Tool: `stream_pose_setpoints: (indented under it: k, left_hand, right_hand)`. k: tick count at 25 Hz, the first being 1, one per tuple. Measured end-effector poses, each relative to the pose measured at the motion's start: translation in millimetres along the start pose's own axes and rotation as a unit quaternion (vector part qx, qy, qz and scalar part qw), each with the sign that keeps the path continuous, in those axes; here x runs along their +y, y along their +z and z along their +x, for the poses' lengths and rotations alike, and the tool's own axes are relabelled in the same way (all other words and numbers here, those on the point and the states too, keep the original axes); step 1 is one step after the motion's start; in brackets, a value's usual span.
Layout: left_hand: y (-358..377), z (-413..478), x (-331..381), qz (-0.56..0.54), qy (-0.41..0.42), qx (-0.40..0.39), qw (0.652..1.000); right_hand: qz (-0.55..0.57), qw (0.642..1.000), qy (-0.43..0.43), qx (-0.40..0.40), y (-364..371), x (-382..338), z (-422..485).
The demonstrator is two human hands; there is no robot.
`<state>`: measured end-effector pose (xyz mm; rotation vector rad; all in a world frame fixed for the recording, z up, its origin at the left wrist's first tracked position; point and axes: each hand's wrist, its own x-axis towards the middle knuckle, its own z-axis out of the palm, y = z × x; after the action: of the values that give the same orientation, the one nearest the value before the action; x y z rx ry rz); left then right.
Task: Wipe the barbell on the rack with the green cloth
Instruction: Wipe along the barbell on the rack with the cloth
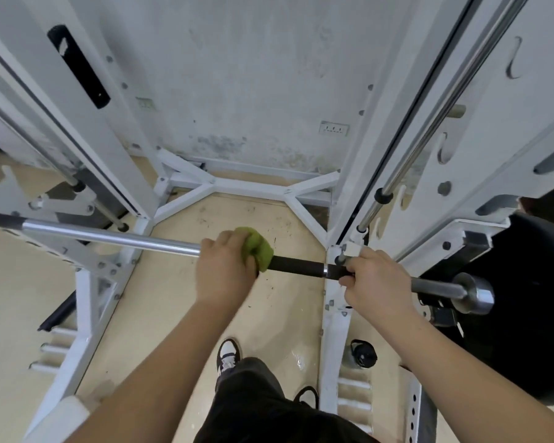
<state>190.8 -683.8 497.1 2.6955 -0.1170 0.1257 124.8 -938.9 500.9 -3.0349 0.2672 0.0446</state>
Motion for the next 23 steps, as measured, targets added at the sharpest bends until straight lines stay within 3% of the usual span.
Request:
stream_pose_setpoints:
  k: [4,5,8,9,12,13,16,17,20,23]
  left_hand:
    - [5.9,-30.3,14.8,-0.023,0.142,-0.033,0.989]
    - [1.8,-20.5,2.1,-0.024,0.123,-0.036,0.991]
    - [-0.6,-5.3,-7.3,-0.025,-0.053,0.034,0.998]
    - [5.7,-15.2,6.9,-0.027,-0.043,0.041,0.998]
    - [19.2,-41.1,24.1,-0.028,0.1,-0.002,0.995]
    - [12.5,-33.4,13.2,-0.034,0.097,-0.015,0.995]
    - [1.8,-7.8,-4.8,-0.048,-0.073,0.026,0.996]
    - [6.4,-10.7,8.4,-0.043,-0.097,0.04,0.994]
    - [37.8,-45.8,80.0,-0.066,0.029,0.005,0.997]
    - [49.3,-77.2,89.9,-0.216,0.078,-0.058,0.971]
  right_hand:
    - [-0.011,1.0,0.0,-0.009,-2.8,0.9,3.7]
    - [-0.012,1.0,-0.002,-0.013,-3.0,1.5,4.2]
    - [-0.011,1.0,-0.006,-0.019,-1.9,1.1,3.4]
    - [-0.009,1.0,-0.008,-0.017,-1.0,1.3,3.6]
    - [-0.003,1.0,-0.013,-0.014,-0.7,4.9,4.5]
    - [0.002,1.0,-0.017,-0.013,-0.1,6.6,4.1]
    - [0.017,1.0,-0.019,0.005,1.9,7.3,1.1]
    - [0.021,0.999,-0.019,0.013,3.0,7.5,-0.1]
    - [0.034,0.999,-0.016,0.021,2.8,10.2,-1.5]
    - [0.059,0.998,-0.02,0.029,3.1,16.4,-3.5]
